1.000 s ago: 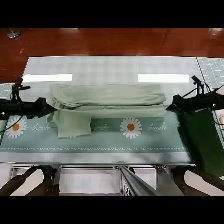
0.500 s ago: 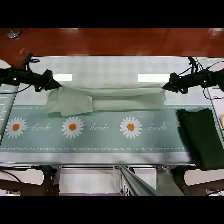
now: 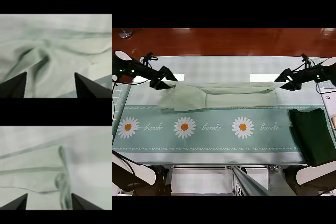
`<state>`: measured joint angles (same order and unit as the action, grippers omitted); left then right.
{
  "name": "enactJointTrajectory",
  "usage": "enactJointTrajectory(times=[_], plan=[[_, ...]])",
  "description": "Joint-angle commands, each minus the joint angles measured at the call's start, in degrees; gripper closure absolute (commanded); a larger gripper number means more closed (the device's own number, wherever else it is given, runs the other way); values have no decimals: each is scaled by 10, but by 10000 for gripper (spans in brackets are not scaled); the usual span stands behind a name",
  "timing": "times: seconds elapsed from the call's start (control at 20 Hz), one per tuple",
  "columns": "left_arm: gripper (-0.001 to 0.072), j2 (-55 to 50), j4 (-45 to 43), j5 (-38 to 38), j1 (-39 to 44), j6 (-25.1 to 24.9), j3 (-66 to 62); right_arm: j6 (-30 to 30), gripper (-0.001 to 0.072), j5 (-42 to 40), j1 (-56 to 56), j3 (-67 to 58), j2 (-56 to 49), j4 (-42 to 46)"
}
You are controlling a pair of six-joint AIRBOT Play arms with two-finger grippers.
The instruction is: Fold the shirts.
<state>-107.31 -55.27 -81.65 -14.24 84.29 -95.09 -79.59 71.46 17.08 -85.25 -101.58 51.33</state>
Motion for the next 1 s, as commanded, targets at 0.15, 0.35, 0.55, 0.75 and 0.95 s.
enactJointTrajectory(times=[0.15, 0.35, 0.55, 0.75, 0.95], plan=[[6, 135, -64, 83, -46, 3, 86, -33, 86, 31, 26, 57, -2, 55], [6, 286, 26, 238, -2, -71, 232, -11, 86, 33, -31, 62, -33, -8], [8, 324, 58, 208, 59, -89, 259, -12, 210, 12, -86, 57, -40, -15], [686, 317, 69, 192, 120, -104, 259, -9, 691, 49, -86, 35, 17, 15], [688, 311, 64, 224, 223, -115, 259, -13, 691, 58, -87, 132, 224, 103]])
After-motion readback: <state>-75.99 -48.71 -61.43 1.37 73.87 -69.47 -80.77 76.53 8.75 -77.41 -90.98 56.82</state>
